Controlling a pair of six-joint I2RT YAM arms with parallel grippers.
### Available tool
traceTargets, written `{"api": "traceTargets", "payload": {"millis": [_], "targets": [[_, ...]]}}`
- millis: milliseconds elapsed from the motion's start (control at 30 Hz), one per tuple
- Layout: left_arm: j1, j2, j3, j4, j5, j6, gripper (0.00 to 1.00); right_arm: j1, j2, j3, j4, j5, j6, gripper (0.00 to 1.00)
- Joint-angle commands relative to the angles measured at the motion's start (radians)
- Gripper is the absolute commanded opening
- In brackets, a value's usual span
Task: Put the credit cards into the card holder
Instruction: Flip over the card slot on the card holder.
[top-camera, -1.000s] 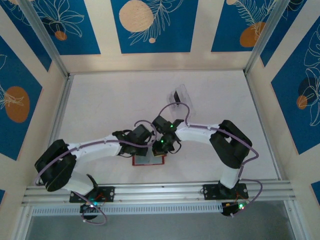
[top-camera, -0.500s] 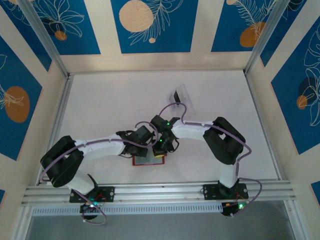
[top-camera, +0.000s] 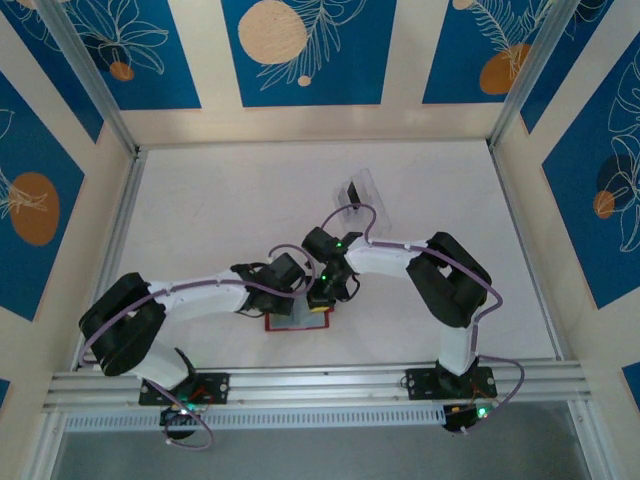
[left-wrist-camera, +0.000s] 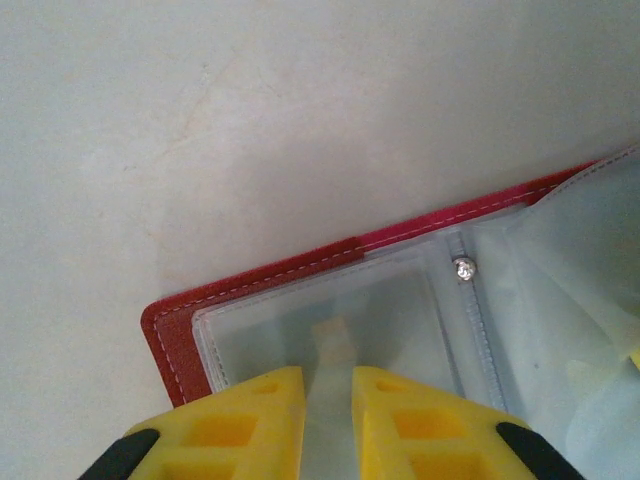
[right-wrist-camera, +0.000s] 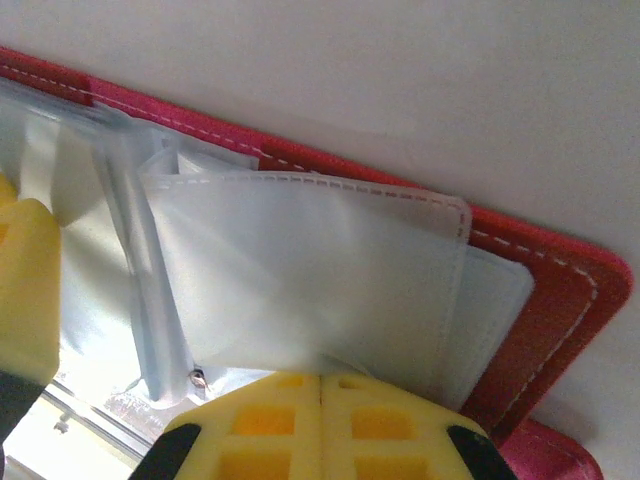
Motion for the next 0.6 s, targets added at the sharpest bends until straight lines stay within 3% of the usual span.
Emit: {"api": "traceTargets", "payload": {"millis": [0,133,267,433,567], "targets": [[-0.010,0.004,-0.022,-0.018,-0.001,-0.010,0.20,-0.017,-0.027,-0.045,0.037,0.039,-0.025,0.00],[-0.010,0.012,-0.031,-0.009,-0.006,-0.019,0.20,-0.022,-0.141,-0.068,0.084,0.004,-0.034,0.04],[-0.011,0.011,-0.053,0.009,-0.003,-0.033,0.19,-0.109,-0.214,-0.042,0.067,0.017,-0.063,0.17],[-0.014,0.000,-0.071,0.016,-0.009,-0.040,0.19,-0.248,-0.216,0.110,-0.014,0.126,-0.173,0.25],[-0.013,0.005,-0.078,0.028,-0.003,-0.041,0.19,-0.329,-0.130,0.299,-0.066,0.269,-0.266,0.28]]}}
